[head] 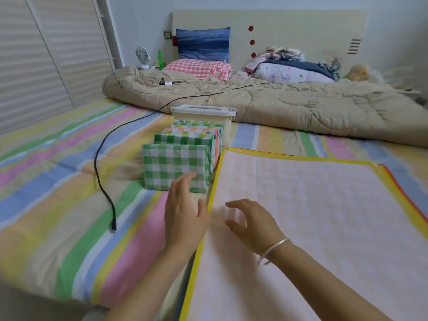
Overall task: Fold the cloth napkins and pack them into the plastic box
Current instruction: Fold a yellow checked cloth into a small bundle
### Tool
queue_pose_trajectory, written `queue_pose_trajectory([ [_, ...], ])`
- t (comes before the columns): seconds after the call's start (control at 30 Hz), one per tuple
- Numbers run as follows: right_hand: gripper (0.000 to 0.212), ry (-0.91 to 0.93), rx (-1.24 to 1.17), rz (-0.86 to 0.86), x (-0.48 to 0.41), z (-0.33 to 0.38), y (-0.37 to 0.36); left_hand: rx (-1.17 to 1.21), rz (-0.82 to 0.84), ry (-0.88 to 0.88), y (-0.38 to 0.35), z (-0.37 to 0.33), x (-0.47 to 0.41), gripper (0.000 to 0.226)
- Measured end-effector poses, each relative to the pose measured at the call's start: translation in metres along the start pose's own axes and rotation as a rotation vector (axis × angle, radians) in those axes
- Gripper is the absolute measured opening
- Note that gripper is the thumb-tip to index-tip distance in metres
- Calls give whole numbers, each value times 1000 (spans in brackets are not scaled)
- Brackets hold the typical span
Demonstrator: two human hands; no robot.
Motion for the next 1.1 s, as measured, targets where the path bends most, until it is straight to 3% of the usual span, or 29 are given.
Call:
queue_pose_trajectory([
  [0.07, 28, 3, 0, -52, 31, -17, 16, 61, 257, 53, -14, -29, 24, 27],
  [0.17, 25, -74, 36, -90, 83, -55, 32, 88, 613, 77, -42, -61, 74, 11],
  [0.33, 36, -93, 38, -102, 170, -113, 51, -67, 893, -133, -67, -97, 131, 39],
  [0.47, 75, 56, -7, 119, 218, -122, 65, -281, 1156, -243, -65, -105, 143, 87],
  [0.57, 82, 81, 5, 194, 237, -128, 68, -361, 1189, -316, -66, -106, 143, 94],
  [0.77, 74, -52, -193, 103, 243, -131, 80, -298, 1263, -249, -65, -108, 132, 83],
  [0.93, 23, -155, -33, 137, 233, -118, 95, -231, 1284, -164, -61, -113, 121, 68],
  [1.1, 19, -104, 179, 280, 216, -99, 116, -207, 1422, -11, -61, -122, 101, 49],
])
Point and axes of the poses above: each hand's wrist, its own x-axis away from the middle knuckle, its own y-axis out of the back of the hand, z = x × y, the point moved 3 cm from there along -x, towards the middle knuckle, and after that the axes turned 7 degrees about x, right-handed, at the moved point
